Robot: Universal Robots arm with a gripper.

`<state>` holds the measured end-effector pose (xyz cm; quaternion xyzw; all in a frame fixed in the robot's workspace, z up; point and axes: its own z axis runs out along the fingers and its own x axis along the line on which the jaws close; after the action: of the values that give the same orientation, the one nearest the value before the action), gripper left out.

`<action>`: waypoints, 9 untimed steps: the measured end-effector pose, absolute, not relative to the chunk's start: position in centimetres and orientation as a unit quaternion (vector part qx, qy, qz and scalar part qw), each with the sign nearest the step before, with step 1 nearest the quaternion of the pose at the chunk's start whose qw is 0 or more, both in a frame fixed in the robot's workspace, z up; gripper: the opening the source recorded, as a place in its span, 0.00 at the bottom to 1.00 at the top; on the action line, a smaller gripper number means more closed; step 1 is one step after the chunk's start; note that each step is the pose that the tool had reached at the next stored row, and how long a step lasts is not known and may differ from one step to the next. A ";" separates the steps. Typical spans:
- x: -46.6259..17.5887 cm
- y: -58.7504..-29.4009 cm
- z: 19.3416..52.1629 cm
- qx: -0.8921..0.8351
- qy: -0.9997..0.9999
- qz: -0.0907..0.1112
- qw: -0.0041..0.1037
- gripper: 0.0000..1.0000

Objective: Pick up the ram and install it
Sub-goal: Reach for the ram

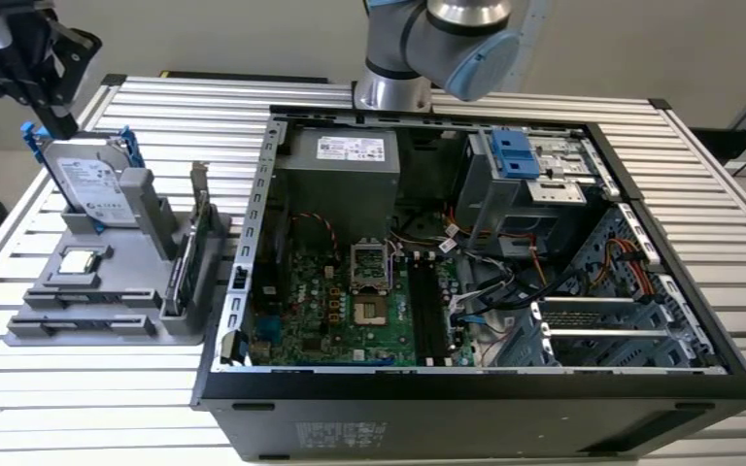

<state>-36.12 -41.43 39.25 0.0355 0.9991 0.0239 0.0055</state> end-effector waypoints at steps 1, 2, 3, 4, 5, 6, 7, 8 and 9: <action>-36.2 -41.5 39.2 0.035 0.999 0.024 0.005 0.00; -36.2 -41.7 39.2 0.035 0.999 0.024 0.005 0.00; -36.2 -41.8 39.2 0.036 0.999 0.024 0.005 0.00; -36.3 -41.9 39.2 0.036 0.999 0.024 0.005 0.00; -36.3 -42.0 39.2 0.035 0.999 0.024 0.005 0.00; -36.4 -42.1 39.2 0.036 0.999 0.024 0.005 0.00; -36.4 -42.3 39.2 0.036 0.999 0.024 0.005 0.00; -36.5 -42.4 39.2 0.036 0.999 0.024 0.005 0.00; -36.5 -42.5 39.2 0.035 0.999 0.024 0.005 0.00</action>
<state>-36.53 -42.54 39.19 0.0355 0.9991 0.0238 0.0052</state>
